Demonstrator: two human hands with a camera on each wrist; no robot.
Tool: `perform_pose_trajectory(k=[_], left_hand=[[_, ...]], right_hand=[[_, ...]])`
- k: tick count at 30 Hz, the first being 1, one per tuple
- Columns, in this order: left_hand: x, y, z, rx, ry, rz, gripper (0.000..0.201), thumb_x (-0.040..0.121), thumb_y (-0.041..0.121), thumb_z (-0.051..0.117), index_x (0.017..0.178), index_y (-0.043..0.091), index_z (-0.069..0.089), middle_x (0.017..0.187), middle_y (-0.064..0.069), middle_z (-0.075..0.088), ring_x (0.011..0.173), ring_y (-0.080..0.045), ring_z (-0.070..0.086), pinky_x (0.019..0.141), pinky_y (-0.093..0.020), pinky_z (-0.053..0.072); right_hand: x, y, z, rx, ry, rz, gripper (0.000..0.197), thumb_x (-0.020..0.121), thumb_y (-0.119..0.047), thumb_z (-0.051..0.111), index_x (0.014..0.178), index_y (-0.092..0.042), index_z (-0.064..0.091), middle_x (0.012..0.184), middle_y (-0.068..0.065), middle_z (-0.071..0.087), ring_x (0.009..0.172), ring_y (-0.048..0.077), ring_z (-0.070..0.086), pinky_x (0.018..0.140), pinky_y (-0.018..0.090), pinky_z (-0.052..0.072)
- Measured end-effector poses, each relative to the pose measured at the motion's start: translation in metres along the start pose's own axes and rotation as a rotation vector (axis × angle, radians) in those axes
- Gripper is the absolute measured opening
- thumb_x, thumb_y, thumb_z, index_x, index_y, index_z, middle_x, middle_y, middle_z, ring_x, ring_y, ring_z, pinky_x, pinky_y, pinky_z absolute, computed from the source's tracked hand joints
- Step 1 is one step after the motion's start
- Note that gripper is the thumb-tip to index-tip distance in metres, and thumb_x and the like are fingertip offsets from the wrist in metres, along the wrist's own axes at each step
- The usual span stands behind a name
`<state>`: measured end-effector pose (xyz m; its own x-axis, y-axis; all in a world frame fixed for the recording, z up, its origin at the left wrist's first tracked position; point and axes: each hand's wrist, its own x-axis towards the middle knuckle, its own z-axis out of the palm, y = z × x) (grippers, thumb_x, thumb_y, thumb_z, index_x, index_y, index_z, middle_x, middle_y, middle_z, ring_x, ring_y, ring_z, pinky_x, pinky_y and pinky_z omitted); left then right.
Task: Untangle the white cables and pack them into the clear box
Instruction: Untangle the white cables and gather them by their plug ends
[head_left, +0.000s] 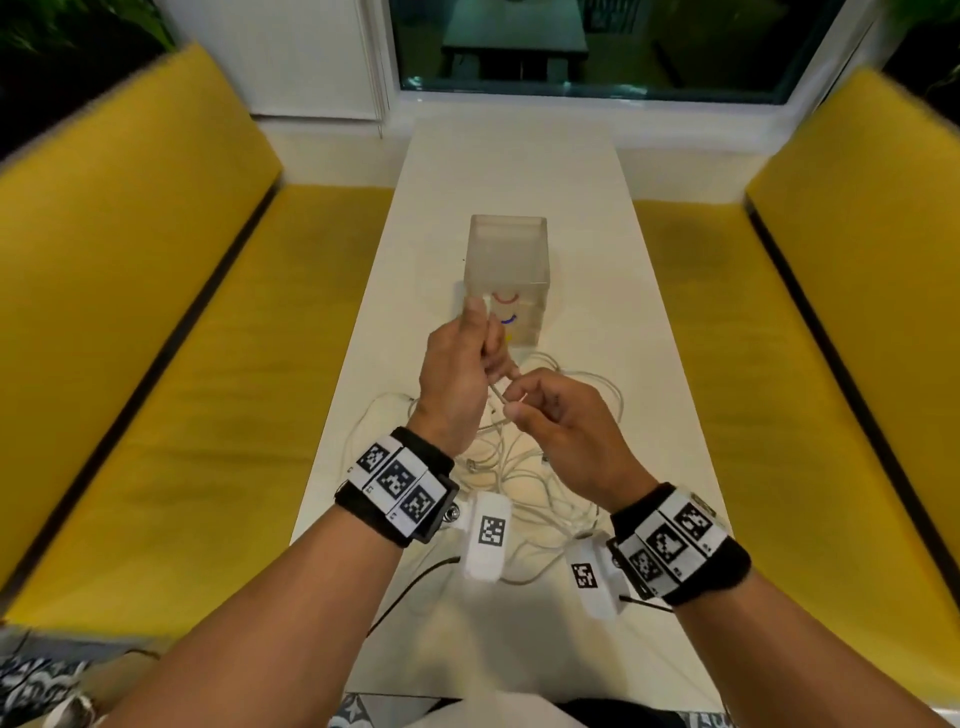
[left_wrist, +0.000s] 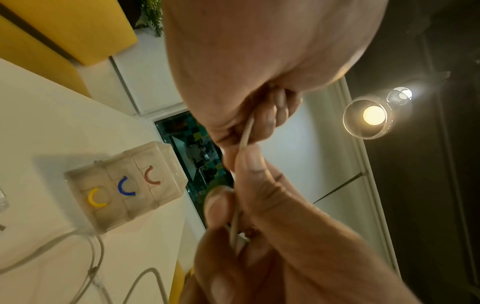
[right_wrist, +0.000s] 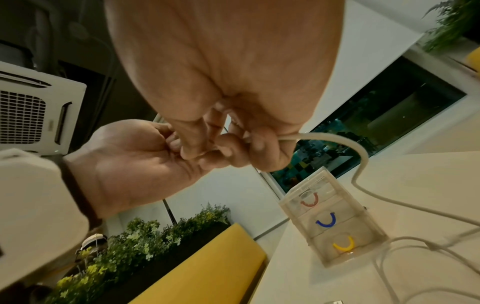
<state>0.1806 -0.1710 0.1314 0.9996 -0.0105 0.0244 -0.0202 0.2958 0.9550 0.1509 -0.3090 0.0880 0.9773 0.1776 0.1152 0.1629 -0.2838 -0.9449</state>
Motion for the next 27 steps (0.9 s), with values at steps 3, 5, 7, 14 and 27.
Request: perform_pose_trajectory(k=[3, 5, 7, 14, 27], left_hand=[[0.006, 0.01, -0.003, -0.083, 0.058, 0.031, 0.053, 0.109, 0.042, 0.029, 0.062, 0.018, 0.029, 0.054, 0.005, 0.022, 0.047, -0.012, 0.018, 0.043, -0.023, 0.024], [0.012, 0.021, -0.009, -0.106, 0.081, 0.067, 0.052, 0.109, 0.042, 0.028, 0.062, 0.02, 0.028, 0.052, 0.007, 0.021, 0.045, -0.01, 0.017, 0.042, -0.02, 0.018], [0.019, 0.033, -0.019, -0.107, 0.127, 0.105, 0.051, 0.109, 0.044, 0.029, 0.062, 0.021, 0.03, 0.053, 0.007, 0.022, 0.045, -0.01, 0.017, 0.042, -0.02, 0.017], [0.043, 0.098, -0.071, -0.176, 0.31, 0.257, 0.051, 0.108, 0.045, 0.028, 0.063, 0.024, 0.035, 0.054, 0.006, 0.023, 0.047, -0.013, 0.019, 0.043, -0.025, 0.019], [0.018, -0.026, -0.025, 0.762, -0.242, -0.02, 0.048, 0.088, 0.059, 0.064, 0.077, 0.018, 0.043, 0.07, 0.007, 0.041, 0.058, -0.007, 0.036, 0.057, -0.024, 0.034]], right_hand=[[0.008, 0.008, 0.001, -0.059, -0.037, 0.026, 0.022, 0.096, -0.029, 0.064, 0.077, -0.019, 0.065, 0.056, -0.012, 0.053, 0.053, 0.005, 0.045, 0.053, 0.027, 0.039], [0.012, 0.017, 0.001, -0.118, -0.04, 0.076, 0.033, 0.097, -0.038, 0.061, 0.073, -0.016, 0.066, 0.053, -0.016, 0.053, 0.051, 0.003, 0.048, 0.054, 0.029, 0.044], [0.012, 0.031, -0.001, -0.163, -0.043, 0.134, 0.045, 0.095, -0.05, 0.06, 0.068, -0.015, 0.065, 0.054, -0.012, 0.057, 0.052, 0.002, 0.051, 0.059, 0.037, 0.051], [0.001, 0.08, -0.027, -0.358, -0.025, 0.259, 0.06, 0.094, -0.062, 0.052, 0.056, -0.021, 0.033, 0.05, -0.01, 0.037, 0.051, 0.013, 0.034, 0.056, 0.032, 0.03], [0.026, 0.003, -0.005, -0.34, -0.089, 0.072, 0.029, 0.102, -0.021, 0.041, 0.077, -0.02, 0.056, 0.074, -0.003, 0.062, 0.068, 0.011, 0.057, 0.064, 0.028, 0.045]])
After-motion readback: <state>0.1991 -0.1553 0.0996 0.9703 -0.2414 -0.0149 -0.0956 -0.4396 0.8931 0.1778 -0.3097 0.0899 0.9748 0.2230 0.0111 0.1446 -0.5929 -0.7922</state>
